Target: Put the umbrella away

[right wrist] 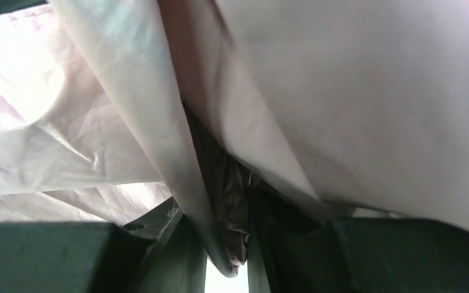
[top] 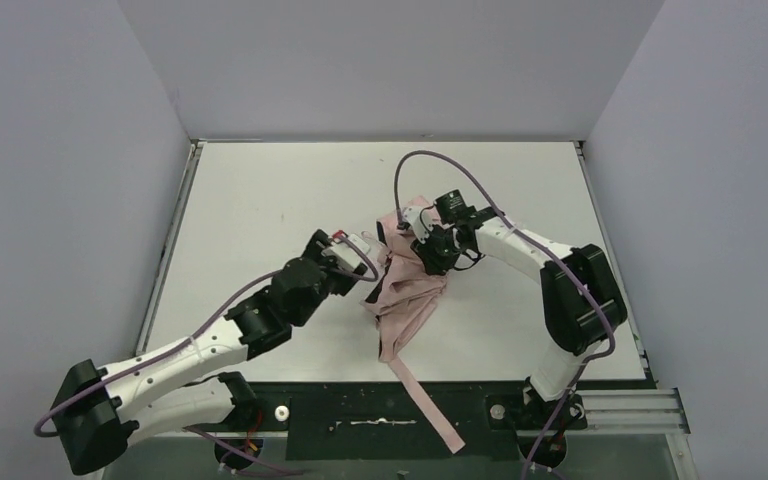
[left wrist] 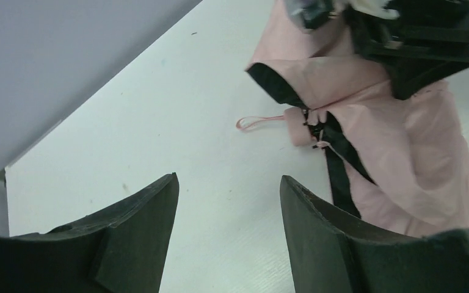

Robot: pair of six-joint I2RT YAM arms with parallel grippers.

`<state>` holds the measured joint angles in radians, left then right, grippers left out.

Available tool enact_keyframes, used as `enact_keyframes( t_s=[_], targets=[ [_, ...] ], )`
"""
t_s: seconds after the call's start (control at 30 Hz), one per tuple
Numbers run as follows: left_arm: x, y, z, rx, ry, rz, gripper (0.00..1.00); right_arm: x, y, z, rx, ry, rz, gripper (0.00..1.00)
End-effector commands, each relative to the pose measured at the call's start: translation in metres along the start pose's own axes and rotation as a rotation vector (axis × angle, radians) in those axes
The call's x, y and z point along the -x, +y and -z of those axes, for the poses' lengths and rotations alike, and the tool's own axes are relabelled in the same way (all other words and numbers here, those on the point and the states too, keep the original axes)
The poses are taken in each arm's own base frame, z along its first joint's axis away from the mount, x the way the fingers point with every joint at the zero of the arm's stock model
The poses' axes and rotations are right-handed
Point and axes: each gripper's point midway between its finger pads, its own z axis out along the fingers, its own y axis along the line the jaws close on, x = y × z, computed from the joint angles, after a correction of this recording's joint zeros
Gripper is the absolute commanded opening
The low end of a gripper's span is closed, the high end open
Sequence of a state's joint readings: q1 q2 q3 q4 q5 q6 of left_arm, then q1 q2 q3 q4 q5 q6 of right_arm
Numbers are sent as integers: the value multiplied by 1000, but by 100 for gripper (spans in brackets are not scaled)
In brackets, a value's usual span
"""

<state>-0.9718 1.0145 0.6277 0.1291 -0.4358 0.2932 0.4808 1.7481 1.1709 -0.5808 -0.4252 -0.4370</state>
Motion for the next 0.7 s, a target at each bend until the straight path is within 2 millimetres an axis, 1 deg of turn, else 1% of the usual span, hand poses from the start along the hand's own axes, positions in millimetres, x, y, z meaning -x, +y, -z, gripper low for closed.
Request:
enact_keyframes(
  t_s=[0.0, 0.03, 0.1, 0.13, 0.2, 0.27, 0.4, 0.5, 0.57, 0.67],
  targets=[
    [-7, 22, 8, 24, 31, 234, 59, 16, -24, 13, -177, -28, 272, 10],
    [-6, 29, 8, 32, 35, 259, 60, 16, -22, 12, -184, -21, 307, 10],
    [-10, 40, 7, 49, 65, 313, 62, 15, -18, 8, -208, -10, 385, 10],
    [-12, 48, 6, 63, 78, 346, 63, 9, -16, 4, -215, 5, 434, 9],
    [-10, 59, 1, 62, 84, 419, 64, 7, -8, -1, -233, 12, 519, 9],
    [-12, 74, -4, 79, 97, 467, 66, 3, -2, -5, -248, 10, 589, 8],
    [-14, 85, -20, 34, 116, 504, 73, 2, 8, -11, -298, -34, 754, 7],
    [-10, 78, -32, -60, 125, 492, 76, 2, 13, -14, -339, -70, 820, 7],
    [-10, 70, -41, -123, 128, 478, 77, 4, 12, -15, -389, -78, 861, 7],
    [-9, 54, -57, -228, 145, 471, 77, 3, 13, -18, -440, -72, 920, 7]
  ],
)
